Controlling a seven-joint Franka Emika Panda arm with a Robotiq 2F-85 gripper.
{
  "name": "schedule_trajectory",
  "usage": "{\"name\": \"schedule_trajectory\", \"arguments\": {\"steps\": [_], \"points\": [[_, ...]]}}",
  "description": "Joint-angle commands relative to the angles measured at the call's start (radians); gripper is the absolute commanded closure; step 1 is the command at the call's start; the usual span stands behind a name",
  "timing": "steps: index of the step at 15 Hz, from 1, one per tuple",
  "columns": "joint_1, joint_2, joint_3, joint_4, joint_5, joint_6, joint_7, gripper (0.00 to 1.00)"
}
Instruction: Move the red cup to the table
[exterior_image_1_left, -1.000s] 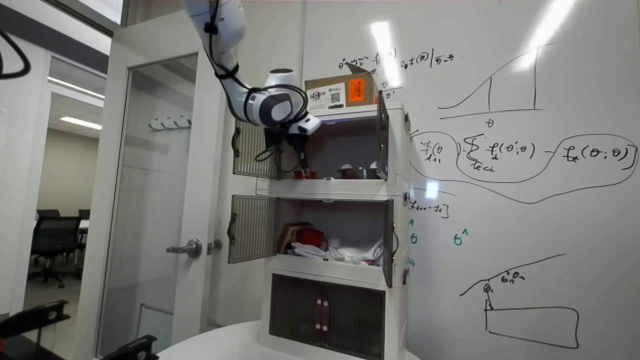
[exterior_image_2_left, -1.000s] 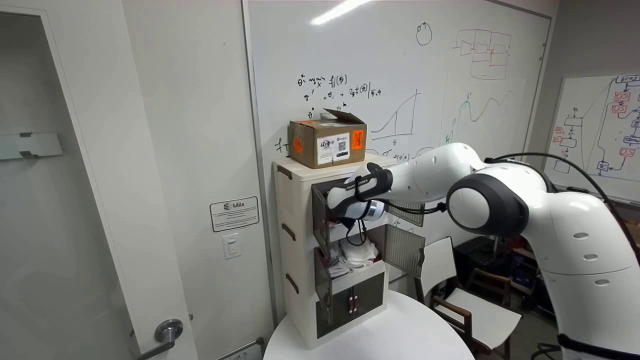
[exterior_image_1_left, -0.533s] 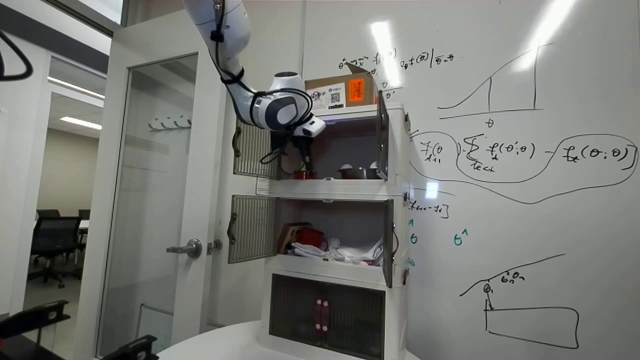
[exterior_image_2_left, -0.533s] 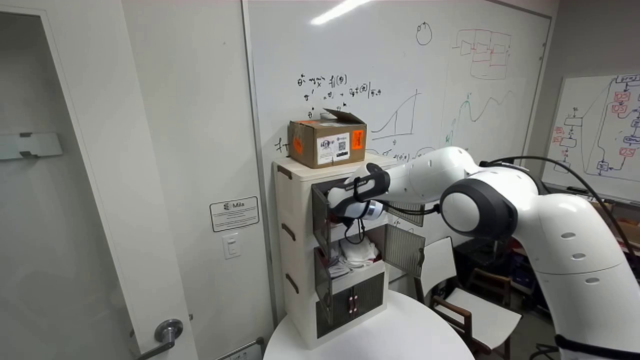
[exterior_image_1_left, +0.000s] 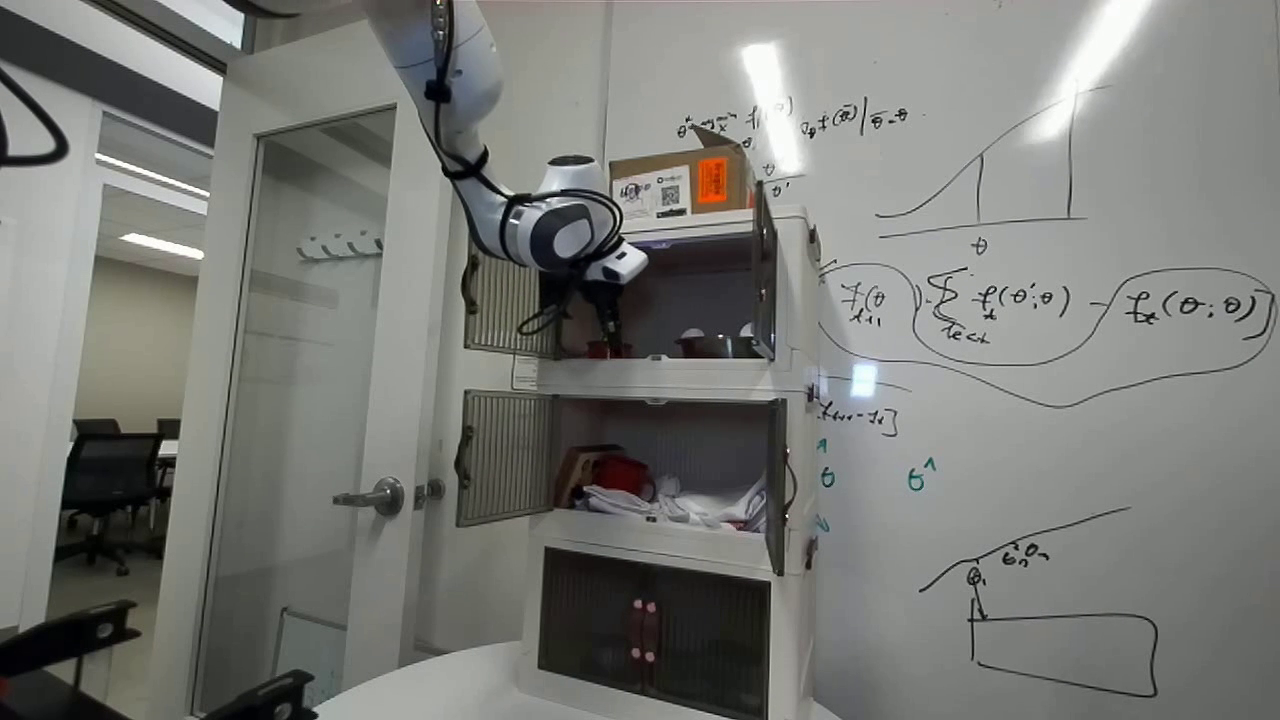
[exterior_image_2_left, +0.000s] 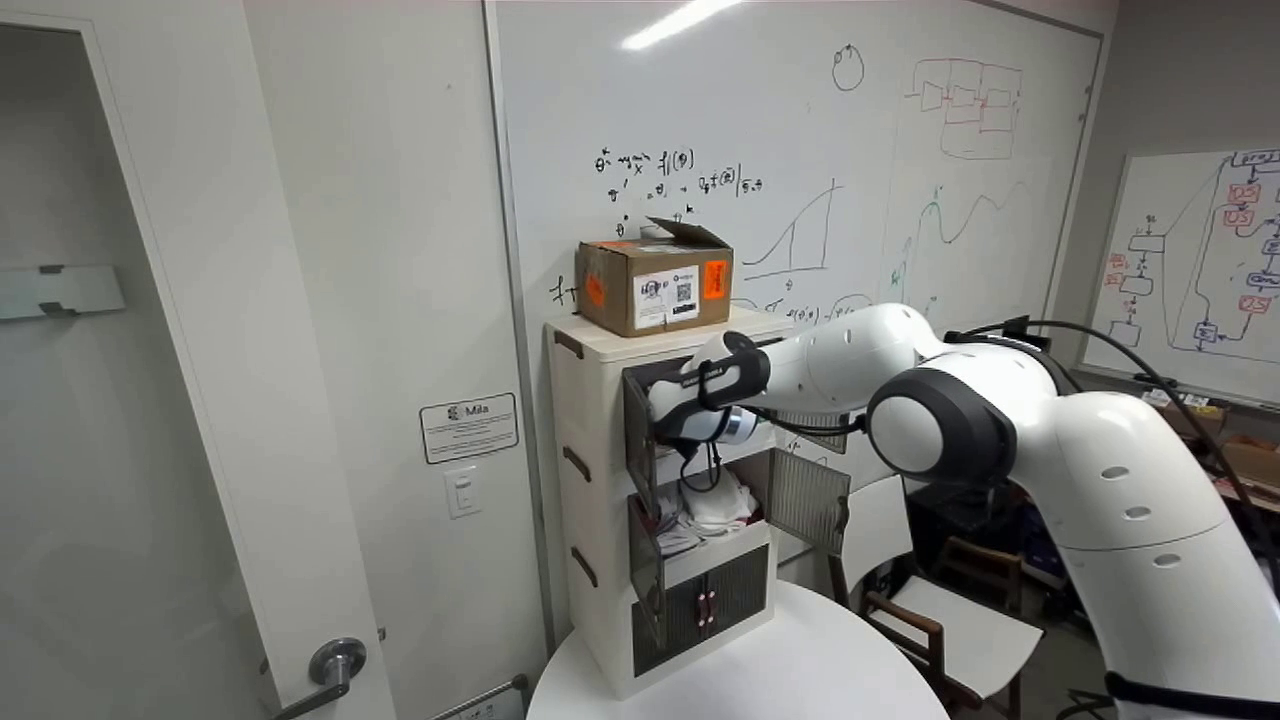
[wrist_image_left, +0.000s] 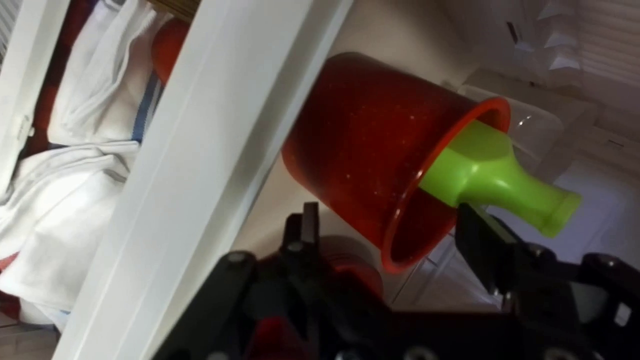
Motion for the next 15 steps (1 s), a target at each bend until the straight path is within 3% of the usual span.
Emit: {"name": "schedule_trajectory", "arguments": {"steps": [1,6,15], "points": [[0.013,0.032,-0.013,0.048,-0.01,-0.031,0.025,0.59],[0.01,0.031,-0.015,0.042,-0.007,-0.031,0.027,0.99],[-0.019,-0.036,0.018,-0.01,0.014,-0.068,-0.003,0.98]]}}
